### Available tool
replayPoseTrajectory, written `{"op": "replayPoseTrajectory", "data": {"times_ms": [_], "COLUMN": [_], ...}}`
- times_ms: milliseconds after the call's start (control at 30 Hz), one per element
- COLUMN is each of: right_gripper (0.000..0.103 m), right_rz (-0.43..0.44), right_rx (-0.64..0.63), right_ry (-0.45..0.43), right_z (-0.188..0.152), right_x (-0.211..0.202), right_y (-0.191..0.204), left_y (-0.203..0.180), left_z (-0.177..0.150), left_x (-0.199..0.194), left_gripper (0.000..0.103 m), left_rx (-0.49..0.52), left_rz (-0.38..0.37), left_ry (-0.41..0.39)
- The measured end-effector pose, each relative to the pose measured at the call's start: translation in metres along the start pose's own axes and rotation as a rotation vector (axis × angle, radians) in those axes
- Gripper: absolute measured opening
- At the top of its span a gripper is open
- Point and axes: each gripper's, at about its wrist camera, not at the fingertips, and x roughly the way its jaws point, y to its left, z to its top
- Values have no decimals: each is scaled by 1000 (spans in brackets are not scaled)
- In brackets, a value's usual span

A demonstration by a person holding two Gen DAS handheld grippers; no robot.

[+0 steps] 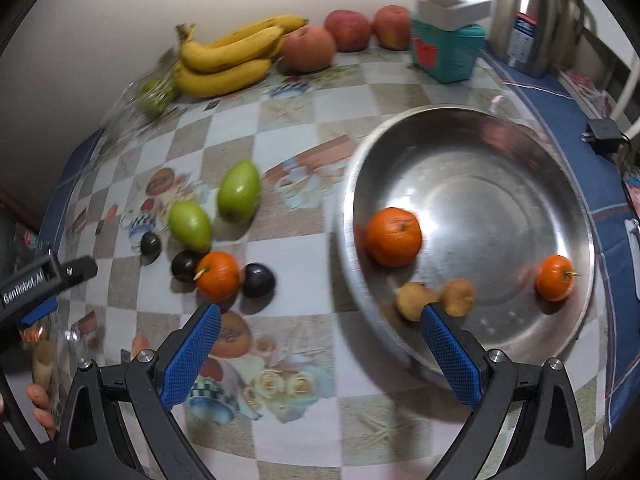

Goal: Organize fruits
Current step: 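Withdraw both open tools from the basin back toward the fruit cluster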

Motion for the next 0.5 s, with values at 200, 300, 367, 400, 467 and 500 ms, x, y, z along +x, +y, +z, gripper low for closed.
{"op": "replayPoseTrajectory", "data": {"times_ms": [200, 300, 367, 400, 467, 500], "right_gripper": [100, 100, 100, 100, 100, 100], "right_rz": [53, 83, 93, 99, 113, 118], "right_rx": [-55, -64, -55, -44, -30, -21], "right_ry": [9, 10, 10, 10, 3, -1], "right_z": [2, 4, 6, 8, 10, 11], "right_x": [4, 7, 10, 12, 14, 14], "right_y": [27, 34, 35, 34, 32, 31], "left_y": [13, 19, 21, 22, 21, 20], "left_z": [3, 5, 5, 5, 5, 5], "left_x": [3, 4, 5, 7, 8, 9], "left_gripper": [103, 103, 103, 103, 103, 103], "left_rx": [-23, -38, -48, -53, -54, -52], "left_rz": [-6, -2, -1, -4, -12, -15], "left_ry": [7, 6, 13, 22, 30, 33]}}
